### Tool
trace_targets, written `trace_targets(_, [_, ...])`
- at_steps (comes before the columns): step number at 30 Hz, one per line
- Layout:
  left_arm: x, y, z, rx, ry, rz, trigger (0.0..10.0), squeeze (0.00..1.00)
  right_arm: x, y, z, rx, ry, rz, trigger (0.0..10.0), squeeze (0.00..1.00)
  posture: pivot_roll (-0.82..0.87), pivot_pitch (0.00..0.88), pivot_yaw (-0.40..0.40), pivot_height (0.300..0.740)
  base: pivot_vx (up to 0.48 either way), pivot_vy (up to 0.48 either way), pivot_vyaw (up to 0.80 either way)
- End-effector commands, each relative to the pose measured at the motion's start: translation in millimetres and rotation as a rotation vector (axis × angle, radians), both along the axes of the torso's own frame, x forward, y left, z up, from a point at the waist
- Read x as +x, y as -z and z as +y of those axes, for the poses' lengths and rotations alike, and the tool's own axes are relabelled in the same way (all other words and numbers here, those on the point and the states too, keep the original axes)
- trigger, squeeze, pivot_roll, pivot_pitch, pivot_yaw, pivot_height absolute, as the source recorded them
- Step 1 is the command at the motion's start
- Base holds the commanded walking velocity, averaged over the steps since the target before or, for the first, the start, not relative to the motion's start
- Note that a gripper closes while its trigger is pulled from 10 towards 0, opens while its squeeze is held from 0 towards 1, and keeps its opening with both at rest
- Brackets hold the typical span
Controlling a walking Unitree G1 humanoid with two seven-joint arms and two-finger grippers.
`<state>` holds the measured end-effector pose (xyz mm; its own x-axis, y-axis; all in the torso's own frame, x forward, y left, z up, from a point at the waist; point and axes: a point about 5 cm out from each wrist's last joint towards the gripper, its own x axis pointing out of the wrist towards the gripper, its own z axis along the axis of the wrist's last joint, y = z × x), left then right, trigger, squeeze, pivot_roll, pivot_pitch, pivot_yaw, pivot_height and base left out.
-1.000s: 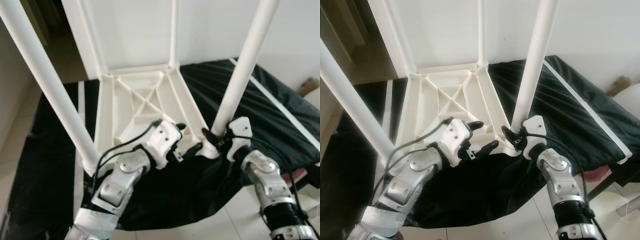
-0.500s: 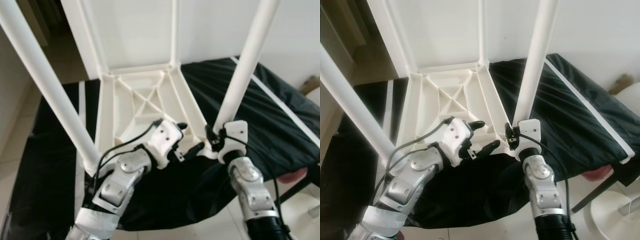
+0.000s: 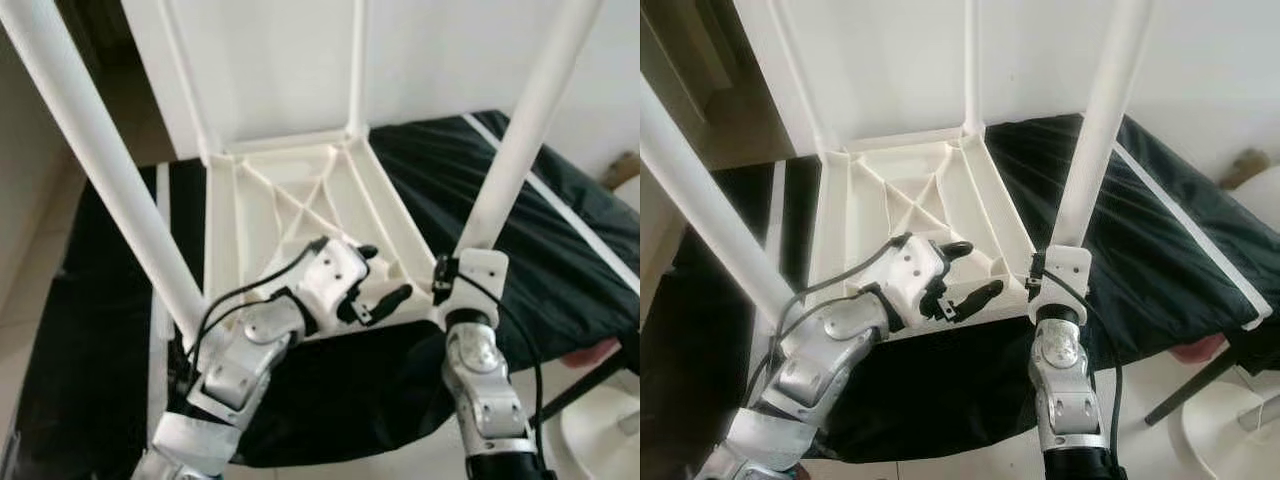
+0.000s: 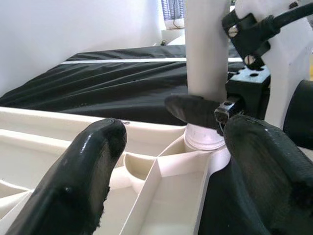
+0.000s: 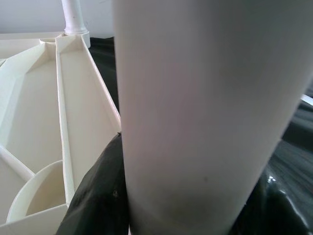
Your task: Building children table
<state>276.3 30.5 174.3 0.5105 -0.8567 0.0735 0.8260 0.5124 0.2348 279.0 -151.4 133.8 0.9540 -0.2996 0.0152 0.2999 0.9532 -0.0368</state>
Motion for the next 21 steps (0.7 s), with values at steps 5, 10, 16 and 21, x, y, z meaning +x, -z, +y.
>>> trace_targets(5, [0.4, 1, -0.3, 0.019, 0.049, 0.002, 10.0, 0.00, -2.5, 15, 3.2, 0.017, 0.035, 0.086, 10.0, 0.00, -0.09, 0.000, 0.055, 0.740, 0.000, 0.000, 0.00])
trace_targets(10, [0.2, 1, -0.3, 0.020, 0.048, 0.000, 10.0, 0.00, 0.0, 5, 7.4, 0.059, -0.045, 0.011, 10.0, 1.00, -0.09, 0.000, 0.053, 0.740, 0.000, 0.000, 0.00])
trace_targets(16, [0.4, 0, 0.2, 0.019, 0.051, -0.002, 10.0, 0.00, 1.3, -12, 8.4, 0.075, -0.239, -0.098, 10.0, 1.00, -0.09, 0.000, 0.054, 0.740, 0.000, 0.000, 0.00])
trace_targets(21, [0.0, 0, 0.0, 0.020, 0.054, -0.001, 10.0, 0.00, -0.8, -14, 2.4, 0.071, -0.343, -0.116, 10.0, 1.00, -0.09, 0.000, 0.054, 0.740, 0.000, 0.000, 0.00])
